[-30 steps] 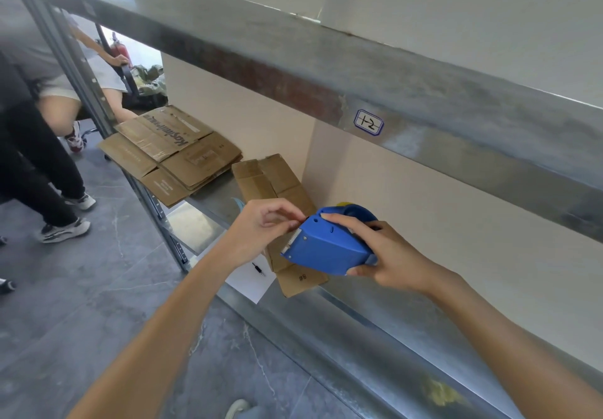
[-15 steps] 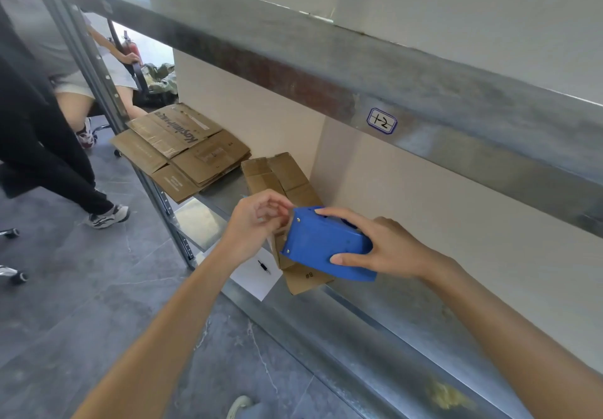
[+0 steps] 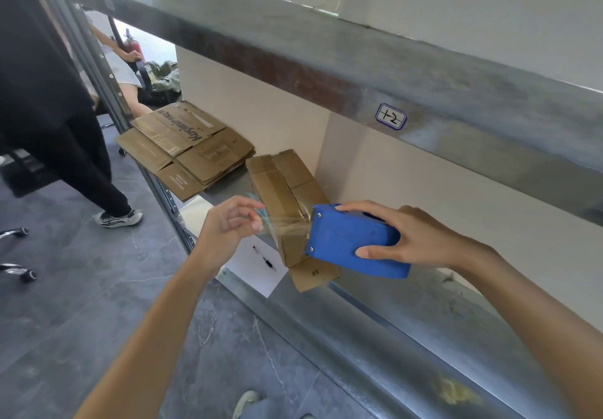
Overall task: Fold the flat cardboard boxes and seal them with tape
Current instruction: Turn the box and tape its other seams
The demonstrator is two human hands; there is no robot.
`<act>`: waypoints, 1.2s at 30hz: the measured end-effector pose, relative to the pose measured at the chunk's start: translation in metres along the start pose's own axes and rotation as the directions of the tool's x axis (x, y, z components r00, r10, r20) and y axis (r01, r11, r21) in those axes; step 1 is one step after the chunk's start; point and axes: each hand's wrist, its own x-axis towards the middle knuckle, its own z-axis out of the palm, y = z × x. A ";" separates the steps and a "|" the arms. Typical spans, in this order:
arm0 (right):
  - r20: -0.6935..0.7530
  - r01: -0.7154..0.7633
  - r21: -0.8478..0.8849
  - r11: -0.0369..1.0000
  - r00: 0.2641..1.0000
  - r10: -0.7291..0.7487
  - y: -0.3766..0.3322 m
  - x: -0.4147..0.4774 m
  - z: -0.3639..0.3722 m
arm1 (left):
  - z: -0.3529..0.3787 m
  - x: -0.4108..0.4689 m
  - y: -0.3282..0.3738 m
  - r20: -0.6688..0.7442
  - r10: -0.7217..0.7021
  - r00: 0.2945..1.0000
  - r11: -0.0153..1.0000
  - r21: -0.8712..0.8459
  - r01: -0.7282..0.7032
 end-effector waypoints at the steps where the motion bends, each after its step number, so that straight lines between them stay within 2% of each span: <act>1: 0.003 -0.003 -0.004 1.000 1.000 0.003 0.000 -0.001 -0.002 | 0.000 0.000 -0.001 -0.003 -0.001 1.000 1.000 -0.011 0.001; 7: 0.032 -0.013 0.016 1.000 0.999 0.012 -0.003 -0.010 -0.008 | 0.008 -0.003 -0.013 0.037 0.008 0.999 0.999 -0.049 -0.006; 12: 0.080 0.035 -0.009 0.999 0.996 -0.034 -0.014 -0.009 -0.002 | 0.008 -0.005 -0.026 0.108 -0.066 0.992 0.994 -0.074 0.075; 19: 0.051 0.040 -0.190 0.981 0.998 -0.031 -0.023 -0.002 0.007 | 0.005 -0.001 -0.035 0.084 0.029 0.996 0.999 0.025 -0.031; 25: 0.043 0.025 -0.239 0.971 0.999 -0.016 -0.023 0.002 0.015 | 0.008 0.007 -0.041 0.107 0.095 0.990 0.993 0.065 -0.102; 31: -0.014 -0.040 -0.201 0.979 0.999 0.038 -0.020 0.000 0.019 | 0.012 0.020 -0.052 0.150 0.144 0.978 0.981 0.110 -0.161; 36: -0.033 -0.079 -0.258 0.963 0.997 0.073 -0.020 -0.001 0.022 | 0.018 0.030 -0.063 0.162 0.161 0.973 0.984 0.044 -0.170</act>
